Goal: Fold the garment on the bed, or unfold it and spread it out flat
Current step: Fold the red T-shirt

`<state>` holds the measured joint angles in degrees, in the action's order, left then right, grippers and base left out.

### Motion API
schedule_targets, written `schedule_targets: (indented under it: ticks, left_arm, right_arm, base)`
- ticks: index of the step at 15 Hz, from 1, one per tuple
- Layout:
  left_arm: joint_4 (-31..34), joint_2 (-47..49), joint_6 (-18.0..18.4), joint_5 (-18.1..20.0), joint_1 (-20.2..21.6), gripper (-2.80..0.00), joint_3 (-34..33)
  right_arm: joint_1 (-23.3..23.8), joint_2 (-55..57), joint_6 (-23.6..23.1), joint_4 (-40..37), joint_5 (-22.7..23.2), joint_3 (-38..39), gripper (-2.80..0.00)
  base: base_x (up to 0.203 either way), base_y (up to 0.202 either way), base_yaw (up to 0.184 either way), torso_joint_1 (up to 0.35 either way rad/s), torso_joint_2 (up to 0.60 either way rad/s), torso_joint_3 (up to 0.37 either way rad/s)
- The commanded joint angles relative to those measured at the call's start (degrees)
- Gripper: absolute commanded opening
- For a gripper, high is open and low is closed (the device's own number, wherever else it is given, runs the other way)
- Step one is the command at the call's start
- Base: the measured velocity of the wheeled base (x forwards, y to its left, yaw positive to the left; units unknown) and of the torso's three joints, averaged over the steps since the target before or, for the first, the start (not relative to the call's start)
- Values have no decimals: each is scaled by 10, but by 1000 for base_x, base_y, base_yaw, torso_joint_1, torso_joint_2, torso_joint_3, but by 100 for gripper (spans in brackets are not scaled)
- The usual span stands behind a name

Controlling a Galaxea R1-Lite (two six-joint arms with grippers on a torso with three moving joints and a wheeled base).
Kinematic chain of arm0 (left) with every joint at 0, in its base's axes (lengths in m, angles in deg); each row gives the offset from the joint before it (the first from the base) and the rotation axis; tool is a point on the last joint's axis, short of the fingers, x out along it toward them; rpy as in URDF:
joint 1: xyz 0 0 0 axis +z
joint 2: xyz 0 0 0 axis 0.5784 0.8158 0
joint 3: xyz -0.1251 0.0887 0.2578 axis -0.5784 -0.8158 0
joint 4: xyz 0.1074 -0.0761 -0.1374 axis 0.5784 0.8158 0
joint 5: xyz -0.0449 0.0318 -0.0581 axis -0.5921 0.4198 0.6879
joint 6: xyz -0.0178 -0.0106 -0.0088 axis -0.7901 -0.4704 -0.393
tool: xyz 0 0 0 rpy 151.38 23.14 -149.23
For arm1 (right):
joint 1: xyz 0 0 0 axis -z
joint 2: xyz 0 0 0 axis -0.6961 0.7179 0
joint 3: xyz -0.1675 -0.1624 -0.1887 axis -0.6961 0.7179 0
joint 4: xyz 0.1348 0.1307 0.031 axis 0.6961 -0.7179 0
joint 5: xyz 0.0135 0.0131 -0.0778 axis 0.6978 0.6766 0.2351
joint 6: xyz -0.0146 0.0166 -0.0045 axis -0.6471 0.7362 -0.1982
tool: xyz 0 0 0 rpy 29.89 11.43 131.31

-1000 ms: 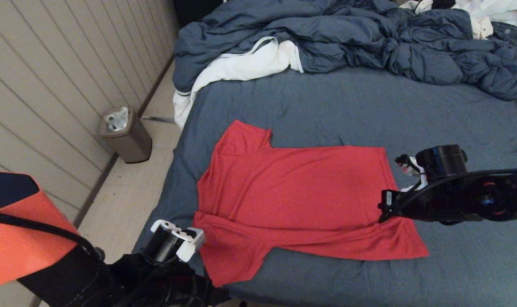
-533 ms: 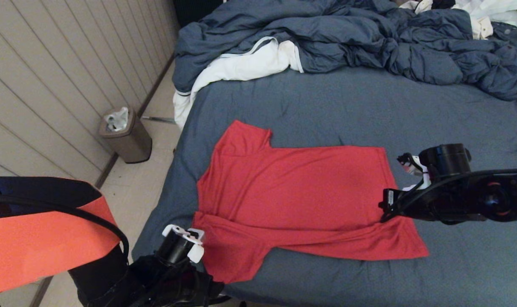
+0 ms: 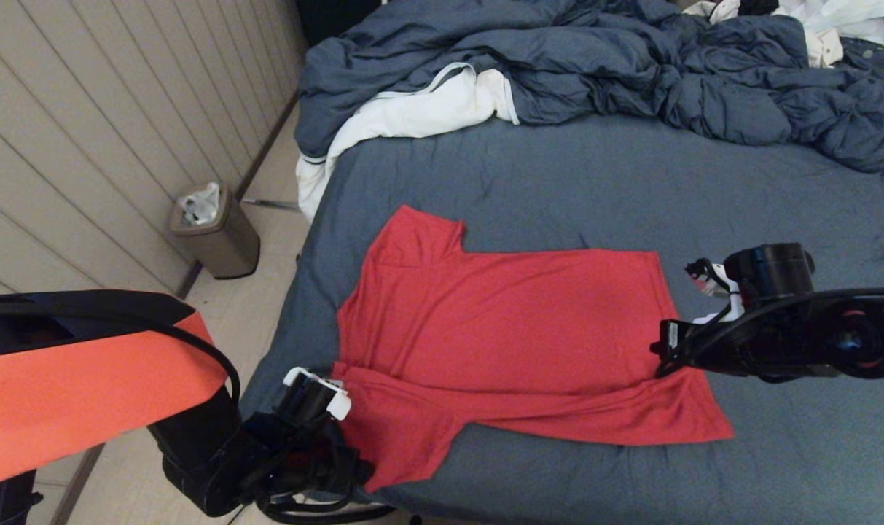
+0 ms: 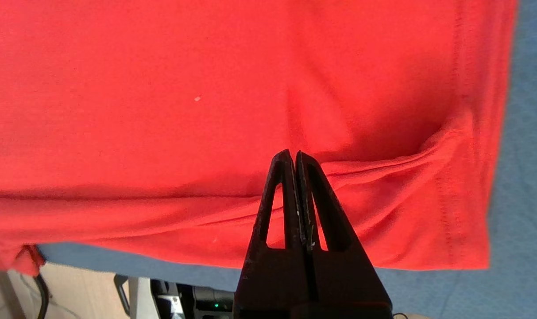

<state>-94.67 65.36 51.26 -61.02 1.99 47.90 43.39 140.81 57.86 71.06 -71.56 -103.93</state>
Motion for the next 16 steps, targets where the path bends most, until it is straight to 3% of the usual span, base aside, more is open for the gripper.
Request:
schedule_targets:
  ticks: [1,3,9,14,15,16]
  left_arm:
    - [28,6,-21,-1,5,0,39]
    - [59,12,-41,-3,6,0,67]
    - [79,29,-43,-5,24,0,113]
    - [93,17,-44,-5,25,0,109]
    - [93,14,-43,-5,25,-280,105]
    - [94,11,-41,-5,25,-280,101]
  right_arm:
    - [0,-1,1,1,1,0,-280]
    - [3,-1,1,1,2,-1,-280]
    - [6,-7,1,1,6,-1,-280]
    - [6,-7,1,1,6,-1,-280]
    - [6,-7,1,1,7,-1,-280]
    - [6,-5,1,1,6,-2,-280]
  base:
    - [0,0,0,0,0,0]
    - [0,0,0,0,0,0]
    - [0,0,0,0,0,0]
    - [0,0,0,0,0,0]
    - [0,0,0,0,0,0]
    - [0,0,0,0,0,0]
